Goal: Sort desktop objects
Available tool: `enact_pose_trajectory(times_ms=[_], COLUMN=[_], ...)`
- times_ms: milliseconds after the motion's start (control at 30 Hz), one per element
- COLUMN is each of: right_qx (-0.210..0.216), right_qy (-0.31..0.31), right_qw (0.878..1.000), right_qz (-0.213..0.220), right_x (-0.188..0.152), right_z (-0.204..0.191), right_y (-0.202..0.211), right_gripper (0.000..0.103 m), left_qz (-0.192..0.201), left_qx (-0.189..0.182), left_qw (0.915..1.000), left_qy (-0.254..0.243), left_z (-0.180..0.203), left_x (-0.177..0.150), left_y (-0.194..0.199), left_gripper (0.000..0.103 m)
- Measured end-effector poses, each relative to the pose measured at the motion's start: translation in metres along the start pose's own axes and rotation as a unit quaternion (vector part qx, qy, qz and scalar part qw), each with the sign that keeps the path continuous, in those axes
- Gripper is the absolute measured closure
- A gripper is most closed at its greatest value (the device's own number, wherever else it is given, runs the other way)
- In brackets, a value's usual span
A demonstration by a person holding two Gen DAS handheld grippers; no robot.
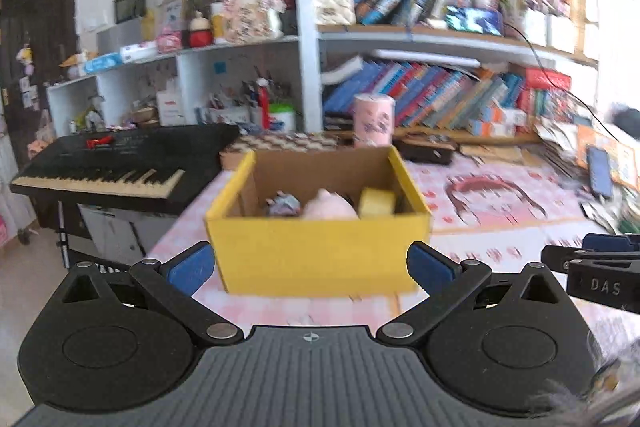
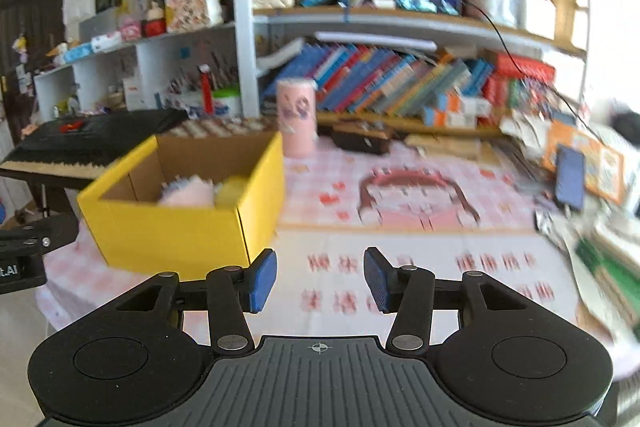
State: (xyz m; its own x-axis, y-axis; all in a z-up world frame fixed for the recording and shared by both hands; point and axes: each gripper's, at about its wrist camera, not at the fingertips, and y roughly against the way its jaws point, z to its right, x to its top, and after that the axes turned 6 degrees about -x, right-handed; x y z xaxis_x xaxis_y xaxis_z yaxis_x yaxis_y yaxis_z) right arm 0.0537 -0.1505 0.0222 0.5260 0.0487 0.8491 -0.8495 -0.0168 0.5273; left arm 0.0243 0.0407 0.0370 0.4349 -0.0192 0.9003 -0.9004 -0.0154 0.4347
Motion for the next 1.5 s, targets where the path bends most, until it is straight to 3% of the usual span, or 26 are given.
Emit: enact_pose_trajectory(times_ms=[233, 533, 867, 1300, 1500], right_qx=[-0.010, -0.016, -0.030, -0.031, -0.033], right_qy=[-0.006, -0.028, -0.025, -0.016, -0.017], right_qw=[0.999, 0.997, 0.995, 0.993, 0.993], right_qz=[-0.032, -0.074, -0.095, -0.109, -0.114], right_x=[-0.030, -0.038, -0.042, -0.044, -0.045], right_z=[0.005, 0.013, 0.018, 0.016, 0.015], right_y=[0.017, 0.014, 0.012, 0.009, 0.008], right_gripper=[0.054, 0.052, 0.042, 0.028, 0.016], left_qz=[-0.029, -0.066, -0.111, -0.115, -0.120], left_qx=[-0.038, -0.039, -0.032, -0.038, -0.038], left_qw=[0.9986, 0.9969, 0.9932, 0.9926, 0.9920], left_qy=[-0.021, -0.019, -0.014, -0.011, -0.011], left_z=[0.018, 0.023, 0.029, 0.032, 0.031], left_x=[-0.016, -0.023, -0.031, -0.032, -0.034], left_y=[0.005, 0.002, -0.011, -0.011, -0.013], left_gripper=[0.000, 0.000, 0.000, 0.000, 0.000])
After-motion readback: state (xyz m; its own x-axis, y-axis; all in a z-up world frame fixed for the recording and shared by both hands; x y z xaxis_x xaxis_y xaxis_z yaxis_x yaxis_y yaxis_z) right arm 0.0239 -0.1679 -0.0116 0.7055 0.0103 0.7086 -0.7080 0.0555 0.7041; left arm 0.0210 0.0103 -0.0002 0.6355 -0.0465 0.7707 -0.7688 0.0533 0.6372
